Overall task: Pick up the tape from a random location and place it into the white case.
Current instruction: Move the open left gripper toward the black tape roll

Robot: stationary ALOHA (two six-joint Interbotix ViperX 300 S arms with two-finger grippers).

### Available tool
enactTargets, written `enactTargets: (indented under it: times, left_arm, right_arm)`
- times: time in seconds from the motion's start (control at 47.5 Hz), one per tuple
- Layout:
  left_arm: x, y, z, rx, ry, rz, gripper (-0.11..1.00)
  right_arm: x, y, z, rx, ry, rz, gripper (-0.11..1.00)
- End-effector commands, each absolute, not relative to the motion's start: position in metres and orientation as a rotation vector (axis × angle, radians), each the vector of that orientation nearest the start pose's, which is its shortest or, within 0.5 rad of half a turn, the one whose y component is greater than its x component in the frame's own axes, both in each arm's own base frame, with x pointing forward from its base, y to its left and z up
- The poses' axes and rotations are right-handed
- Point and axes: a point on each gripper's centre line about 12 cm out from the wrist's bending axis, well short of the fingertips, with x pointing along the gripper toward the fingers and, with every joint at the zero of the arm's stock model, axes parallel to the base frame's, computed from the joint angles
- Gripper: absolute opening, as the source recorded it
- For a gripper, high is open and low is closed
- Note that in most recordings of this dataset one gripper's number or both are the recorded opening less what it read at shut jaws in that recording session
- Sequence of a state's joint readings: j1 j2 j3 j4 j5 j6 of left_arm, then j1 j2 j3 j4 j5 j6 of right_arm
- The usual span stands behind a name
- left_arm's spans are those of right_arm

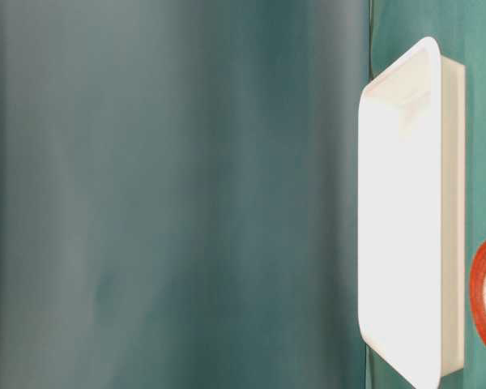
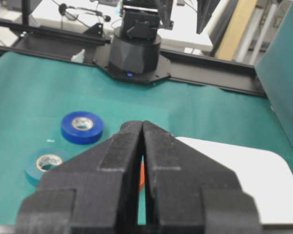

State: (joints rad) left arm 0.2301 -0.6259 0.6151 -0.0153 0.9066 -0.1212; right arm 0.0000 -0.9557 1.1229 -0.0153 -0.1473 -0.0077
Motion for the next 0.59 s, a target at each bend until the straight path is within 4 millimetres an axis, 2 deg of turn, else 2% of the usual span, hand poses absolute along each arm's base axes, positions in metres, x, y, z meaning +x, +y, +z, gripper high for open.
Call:
enactTargets:
  times: [0.0, 0.568]
  left_arm:
    - [0.2439, 0.056, 0.3285, -0.23, 0.874, 0.262, 0.79]
    - [0.2456, 0.0564, 0.3265, -0.25, 0.9, 0.271, 0.79]
  right_arm:
    - [0.2063, 0.0009, 0.3058, -0.021, 0.0, 0.006, 0.0]
    - [0.2074, 0.0009, 0.3039, -0.021, 0.015, 0.006, 0.0]
